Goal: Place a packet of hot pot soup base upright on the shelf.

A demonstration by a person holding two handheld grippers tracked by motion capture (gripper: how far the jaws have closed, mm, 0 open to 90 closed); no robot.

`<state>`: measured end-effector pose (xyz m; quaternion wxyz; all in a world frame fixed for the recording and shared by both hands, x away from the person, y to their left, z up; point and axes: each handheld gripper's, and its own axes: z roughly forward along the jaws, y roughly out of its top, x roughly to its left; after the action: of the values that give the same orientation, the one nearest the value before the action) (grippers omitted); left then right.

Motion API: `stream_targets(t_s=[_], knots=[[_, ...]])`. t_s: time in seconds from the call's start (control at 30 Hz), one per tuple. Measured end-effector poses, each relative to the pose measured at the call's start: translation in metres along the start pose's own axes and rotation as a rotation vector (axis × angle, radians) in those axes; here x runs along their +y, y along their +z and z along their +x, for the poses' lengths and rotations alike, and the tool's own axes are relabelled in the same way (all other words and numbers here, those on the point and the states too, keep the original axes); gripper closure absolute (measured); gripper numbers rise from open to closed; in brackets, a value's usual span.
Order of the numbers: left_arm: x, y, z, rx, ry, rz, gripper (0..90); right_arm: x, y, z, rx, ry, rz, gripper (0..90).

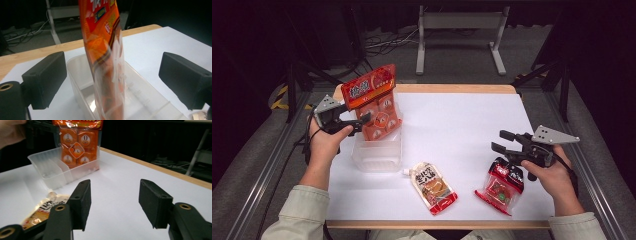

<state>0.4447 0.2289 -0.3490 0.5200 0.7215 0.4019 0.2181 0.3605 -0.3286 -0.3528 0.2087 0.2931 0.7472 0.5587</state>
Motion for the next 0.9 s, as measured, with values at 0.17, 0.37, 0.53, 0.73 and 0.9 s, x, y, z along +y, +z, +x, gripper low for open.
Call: stream_targets(t_s=[0.17,0.37,0.53,0.73,0.9], knots=[[-0.006,-0.021,-0.008,-0.015,0.005,-0.016,8.8,-0.002,-0.004,-0.003,-0.021,-0.043,0.047,46.1],[-0.017,-0.036,-0.022,-0.033,0.044,-0.013,8.5,-0.011,-0.013,-0.009,-0.015,-0.03,0.018,50.0],[-0.023,-0.052,-0.039,-0.11,0.066,-0.039,8.5,-0.016,-0.02,-0.018,-0.034,0.001,0.082,32.5],[-0.031,-0.062,-0.058,-0.185,0.081,-0.052,8.7,-0.022,-0.026,-0.024,-0.019,0.05,0.049,13.9],[-0.031,-0.057,-0.07,-0.265,0.079,-0.038,8.9,-0.027,-0.028,-0.023,-0.007,0.028,0.064,10.3]])
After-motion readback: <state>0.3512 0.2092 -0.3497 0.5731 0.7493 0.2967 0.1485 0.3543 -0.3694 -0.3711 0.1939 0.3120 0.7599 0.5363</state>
